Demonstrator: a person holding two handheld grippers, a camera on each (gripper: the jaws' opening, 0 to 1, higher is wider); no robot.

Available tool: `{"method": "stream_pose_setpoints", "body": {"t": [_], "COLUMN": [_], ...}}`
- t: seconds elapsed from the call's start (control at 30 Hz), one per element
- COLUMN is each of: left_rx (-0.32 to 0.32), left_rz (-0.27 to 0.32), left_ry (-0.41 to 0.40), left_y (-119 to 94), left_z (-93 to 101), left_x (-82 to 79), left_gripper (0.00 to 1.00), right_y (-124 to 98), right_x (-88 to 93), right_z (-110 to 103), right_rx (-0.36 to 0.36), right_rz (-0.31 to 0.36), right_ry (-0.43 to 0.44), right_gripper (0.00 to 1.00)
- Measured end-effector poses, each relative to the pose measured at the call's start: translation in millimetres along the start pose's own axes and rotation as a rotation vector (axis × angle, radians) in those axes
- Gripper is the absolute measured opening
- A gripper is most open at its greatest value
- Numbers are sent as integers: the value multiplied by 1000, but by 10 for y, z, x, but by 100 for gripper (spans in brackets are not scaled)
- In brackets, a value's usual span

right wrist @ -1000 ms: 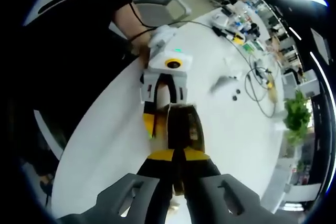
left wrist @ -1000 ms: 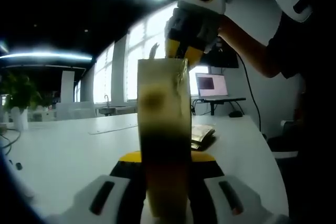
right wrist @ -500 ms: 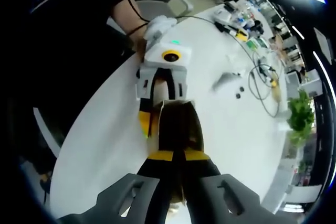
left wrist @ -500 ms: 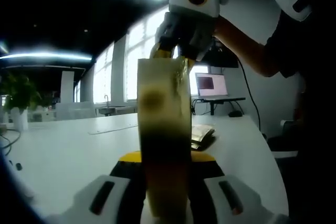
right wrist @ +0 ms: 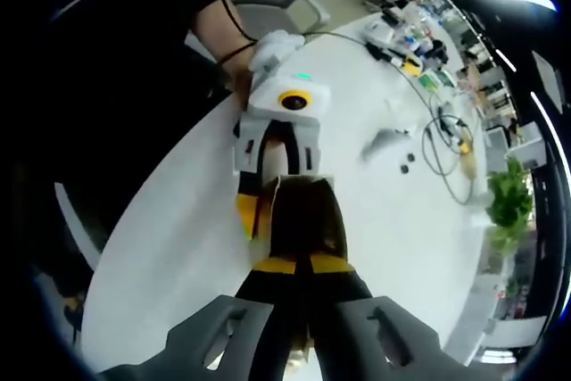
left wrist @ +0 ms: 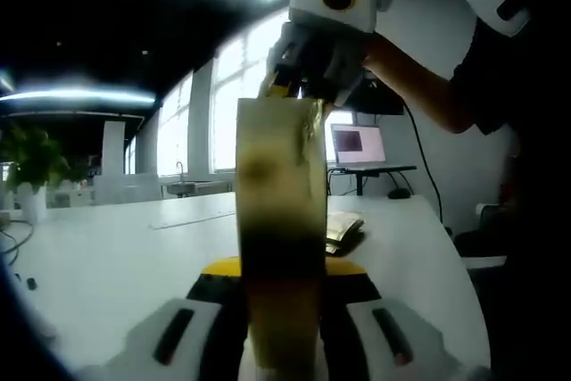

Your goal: Extract single mask from mask box in order stack masks on table

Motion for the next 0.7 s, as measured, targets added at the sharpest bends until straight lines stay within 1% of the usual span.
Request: {"method": "stream_pose_setpoints", "body": {"t": [0.03, 0.17, 0.2, 0.3, 0.33, 0.5, 0.63, 0.7], "left_rx": [-1, -4, -4, -6, -6, -6, -6, -6], "left_rz": [0, -3, -3, -4, -4, -5, -7, -7], "left_ry": [0, -2, -2, -1, -1, -1, 1, 1], "left_y": [2, 2, 3, 3, 3, 0, 1, -4], "left_z": [1, -3, -3, -3, -3, -12, -13, -21], "left_x": [0, 3, 2, 2, 2, 5, 8, 11], "left_gripper": [32, 32, 32, 32, 32, 32, 32, 32], "right_y": [-32, -111, -131, -191, -224, -328, -400, -429], "right_x": [3, 18, 21, 35, 34, 51, 79, 96], "right_z": [0, -18, -14, -27, -24, -54, -81, -78], "right_rx": [19, 52, 80, 133, 165, 217, 239, 299], "right_rz": [6, 19, 30, 61, 76, 106, 141, 163], "right_ry": [2, 25, 27, 38, 38, 59, 74, 92], "right_gripper": [0, 0, 0, 0, 0, 0, 0, 0]}}
Point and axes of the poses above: the point that each gripper's makers call its tool centre point, and the gripper's own axes: y roughly forward along the fingers, z roughly to its right, x roughly out of its underside, the point moved 8 cm from there along -y, roughly backward along the fingers, and after that the axes turned 6 degrees about x, right-handed, at the moved point
